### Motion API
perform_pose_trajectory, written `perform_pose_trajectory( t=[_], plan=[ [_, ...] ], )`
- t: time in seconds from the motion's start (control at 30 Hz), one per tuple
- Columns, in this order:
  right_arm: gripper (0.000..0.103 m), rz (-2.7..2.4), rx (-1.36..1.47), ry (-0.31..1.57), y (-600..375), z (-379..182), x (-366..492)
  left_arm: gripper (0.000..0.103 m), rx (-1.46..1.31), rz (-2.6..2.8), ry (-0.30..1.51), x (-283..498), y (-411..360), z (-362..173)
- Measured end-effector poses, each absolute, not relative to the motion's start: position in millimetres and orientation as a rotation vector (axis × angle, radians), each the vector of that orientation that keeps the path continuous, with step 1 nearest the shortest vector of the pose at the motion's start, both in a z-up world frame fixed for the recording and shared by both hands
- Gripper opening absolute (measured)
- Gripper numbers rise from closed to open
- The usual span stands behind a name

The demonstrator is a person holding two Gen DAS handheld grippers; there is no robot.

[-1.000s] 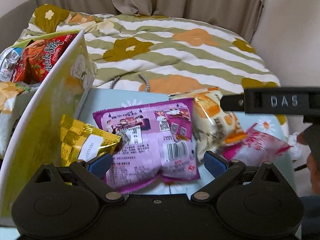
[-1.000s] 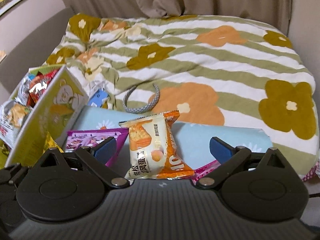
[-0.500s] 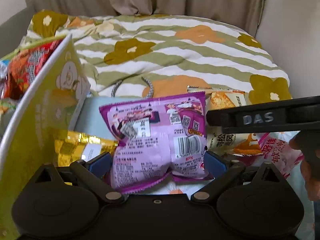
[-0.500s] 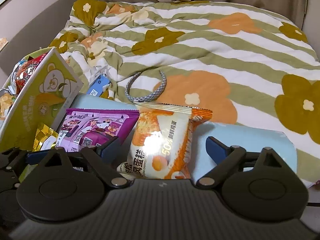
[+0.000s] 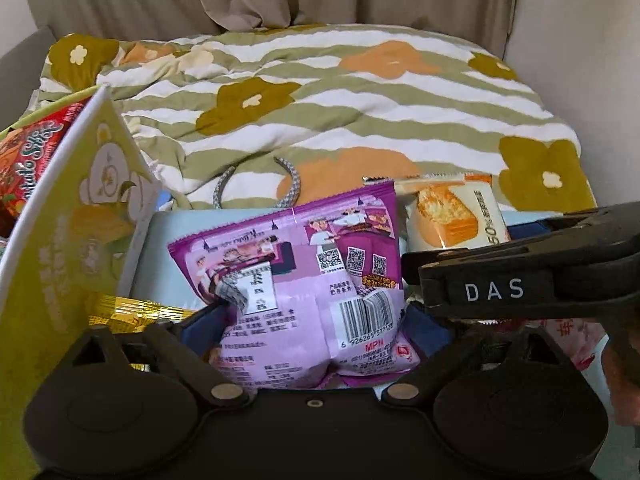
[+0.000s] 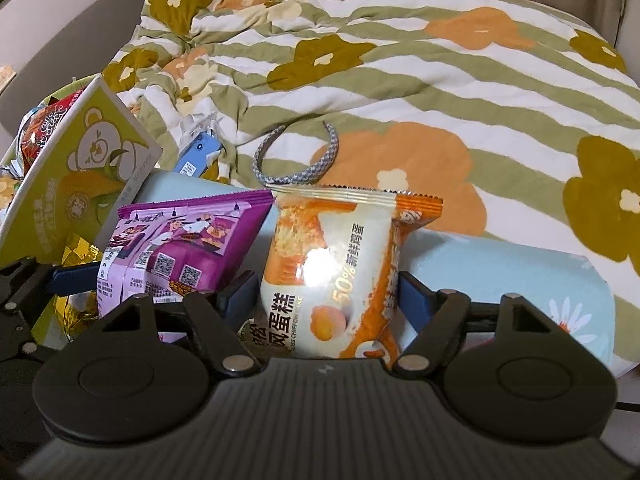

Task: Organize snacks
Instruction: 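Grasp the purple bag with the left tool while the right tool grasps the orange cake packet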

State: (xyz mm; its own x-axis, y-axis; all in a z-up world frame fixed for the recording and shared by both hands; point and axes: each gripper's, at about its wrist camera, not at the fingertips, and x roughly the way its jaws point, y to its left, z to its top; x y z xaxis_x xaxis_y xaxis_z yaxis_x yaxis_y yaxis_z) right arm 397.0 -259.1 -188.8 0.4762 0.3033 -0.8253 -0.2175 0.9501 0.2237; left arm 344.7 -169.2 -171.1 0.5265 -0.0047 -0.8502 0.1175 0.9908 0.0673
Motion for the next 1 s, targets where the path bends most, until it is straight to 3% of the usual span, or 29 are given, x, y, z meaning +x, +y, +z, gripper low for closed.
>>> perform_pose_trajectory(
  t=[0.23,0.43,1.0],
  plan=[
    [0.089,0.318,0.097,1.024,-258.3,-188.9,395.8,0.083,0.153,-0.069,0.992,340.6,-170.7,-168.2],
    [0.081,0.308,0.097,1.021,-261.6,-187.4,395.5,0.078,0.143,-0.075,0.969,335.9,-168.9,-163.6],
    [0.077,0.253,0.141,0.891,-274.9,-128.0,365.2,0.077,0.1,-0.11,0.803,304.5,-164.3,-103.0]
  ],
)
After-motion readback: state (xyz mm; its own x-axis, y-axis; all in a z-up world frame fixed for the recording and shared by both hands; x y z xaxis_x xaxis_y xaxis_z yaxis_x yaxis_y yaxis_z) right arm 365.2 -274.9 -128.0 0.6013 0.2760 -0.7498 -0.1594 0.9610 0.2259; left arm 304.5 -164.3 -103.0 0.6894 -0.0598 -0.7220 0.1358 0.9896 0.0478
